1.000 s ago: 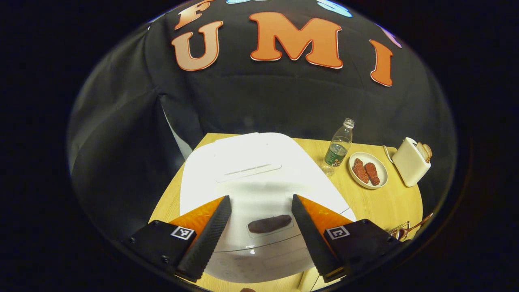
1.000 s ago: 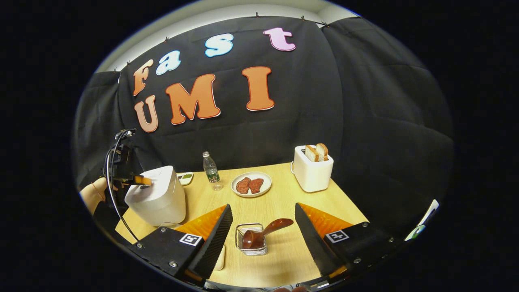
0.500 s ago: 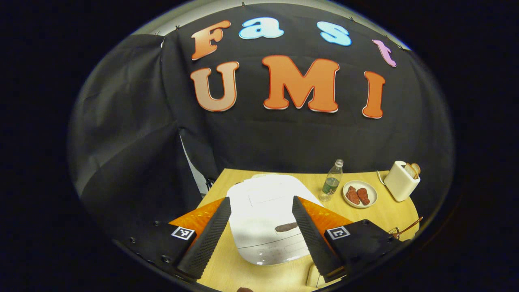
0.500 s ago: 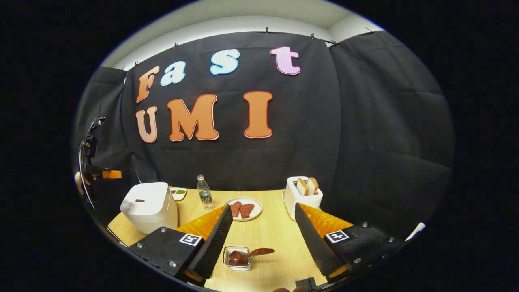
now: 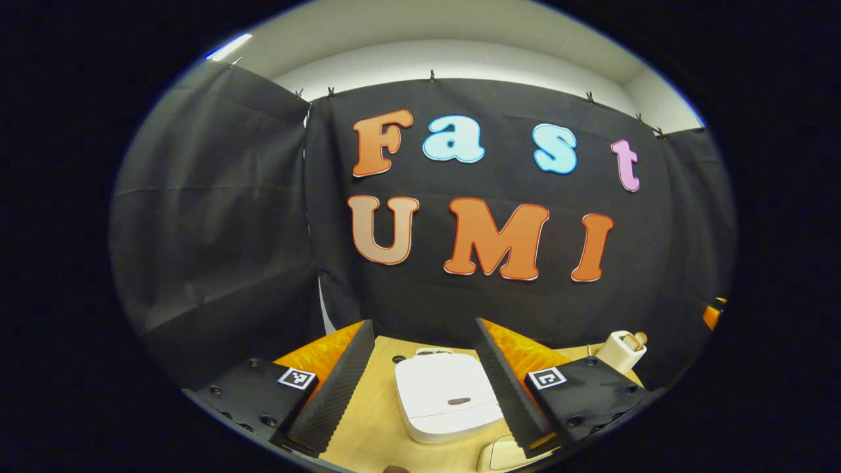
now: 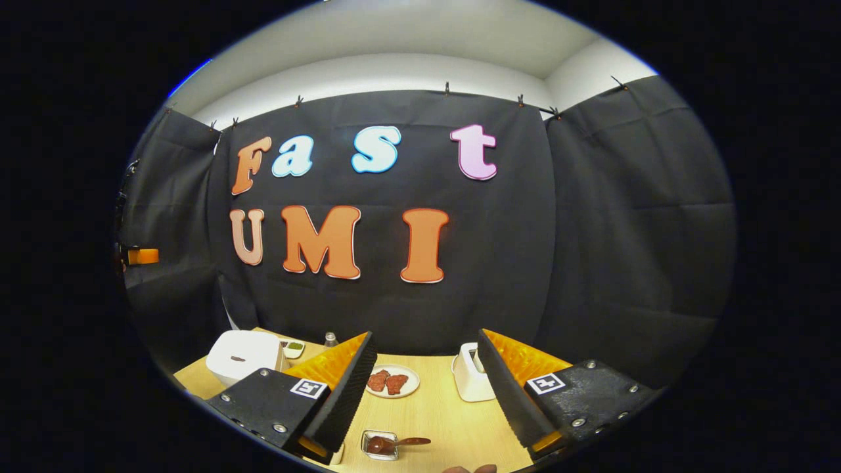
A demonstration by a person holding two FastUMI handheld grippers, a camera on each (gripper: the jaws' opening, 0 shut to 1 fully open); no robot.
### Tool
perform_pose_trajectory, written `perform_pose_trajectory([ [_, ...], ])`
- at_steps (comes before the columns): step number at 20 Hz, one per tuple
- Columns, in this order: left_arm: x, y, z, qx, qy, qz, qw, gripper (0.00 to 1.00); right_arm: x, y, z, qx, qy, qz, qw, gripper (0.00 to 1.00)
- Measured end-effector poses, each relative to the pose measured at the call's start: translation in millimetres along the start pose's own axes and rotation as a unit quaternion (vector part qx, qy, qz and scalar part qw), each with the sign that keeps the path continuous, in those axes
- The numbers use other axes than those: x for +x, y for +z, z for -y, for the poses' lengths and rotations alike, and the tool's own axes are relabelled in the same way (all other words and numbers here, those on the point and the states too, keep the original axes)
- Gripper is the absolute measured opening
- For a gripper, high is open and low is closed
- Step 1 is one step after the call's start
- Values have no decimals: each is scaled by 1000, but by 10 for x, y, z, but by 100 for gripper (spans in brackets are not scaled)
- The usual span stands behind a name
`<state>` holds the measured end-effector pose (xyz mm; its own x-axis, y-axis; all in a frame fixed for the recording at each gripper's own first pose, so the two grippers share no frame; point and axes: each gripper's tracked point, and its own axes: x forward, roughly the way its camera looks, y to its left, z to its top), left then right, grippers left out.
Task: Close the left gripper, press the button to open the rice cooker; take a wooden spoon from the chopstick holder with the right hand, scoop a spoonful of rice and pour it into the rice cooker, then put the wooden spoon back into the chopstick holder.
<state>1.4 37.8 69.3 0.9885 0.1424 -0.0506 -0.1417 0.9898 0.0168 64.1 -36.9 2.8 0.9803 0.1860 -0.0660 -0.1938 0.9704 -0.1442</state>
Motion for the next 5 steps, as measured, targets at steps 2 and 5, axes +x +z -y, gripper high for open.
perform_pose_trajectory([
  [2, -168, 124, -126, 2, 11, 18, 1000, 100, -43, 148, -25, 6, 6, 13, 1000, 95],
  [5, -347, 217, -266, 12, 36, 40, 999, 100, -83, 192, -14, 4, 8, 17, 1000, 100],
])
